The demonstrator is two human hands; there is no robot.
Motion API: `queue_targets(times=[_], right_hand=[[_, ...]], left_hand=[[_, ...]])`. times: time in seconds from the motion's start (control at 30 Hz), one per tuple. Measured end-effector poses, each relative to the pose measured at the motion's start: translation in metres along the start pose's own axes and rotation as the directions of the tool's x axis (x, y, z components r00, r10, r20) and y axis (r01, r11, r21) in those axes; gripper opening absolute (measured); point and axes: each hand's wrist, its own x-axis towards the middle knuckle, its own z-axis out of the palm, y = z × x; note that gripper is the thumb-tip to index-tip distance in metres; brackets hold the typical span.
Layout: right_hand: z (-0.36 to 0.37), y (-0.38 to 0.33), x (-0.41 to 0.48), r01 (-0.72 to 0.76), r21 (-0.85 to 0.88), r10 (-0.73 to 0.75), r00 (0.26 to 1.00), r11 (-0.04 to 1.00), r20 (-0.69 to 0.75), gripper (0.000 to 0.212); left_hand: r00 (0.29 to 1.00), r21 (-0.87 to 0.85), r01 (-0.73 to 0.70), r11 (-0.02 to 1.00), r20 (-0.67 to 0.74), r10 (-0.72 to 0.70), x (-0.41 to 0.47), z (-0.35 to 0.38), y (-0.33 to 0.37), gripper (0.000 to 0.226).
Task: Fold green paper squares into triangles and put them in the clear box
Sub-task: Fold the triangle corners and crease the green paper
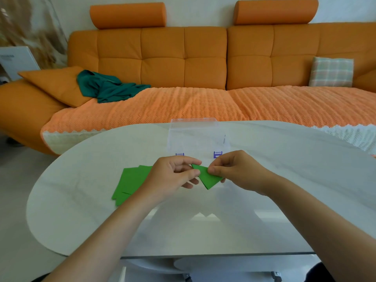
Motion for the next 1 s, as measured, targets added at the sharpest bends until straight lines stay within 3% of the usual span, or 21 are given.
queue_targets(times=[0.37, 0.6, 0.83, 1.0], right_hand=[[-0.005, 0.007, 0.004, -0.034, -0.142, 0.050, 0.993, 0.989, 0.108, 0.011], [0.002, 0.015, 0.007, -0.005, -0.395, 0.063, 0.989, 0.919, 0.133, 0.008], [-0.002, 0.013, 0.010, 0.003, -0.392, 0.070, 0.982, 0.920, 0.174, 0.008], [0.009, 0.013, 0.010, 0.044, -0.540, 0.053, 0.985, 0.841, 0.162, 0.010]], left_hand=[[0.996, 0.067, 0.094, 0.993, -0.006, -0.094, -0.001, 0.002, -0.003, 0.014], [0.998, 0.353, 0.056, 0.934, 0.021, -0.067, -0.001, 0.007, -0.011, 0.011], [0.998, 0.424, 0.001, 0.906, 0.062, -0.030, -0.001, 0.002, -0.012, 0.013], [0.999, 0.552, -0.011, 0.834, 0.038, -0.012, 0.000, 0.007, -0.018, 0.008]])
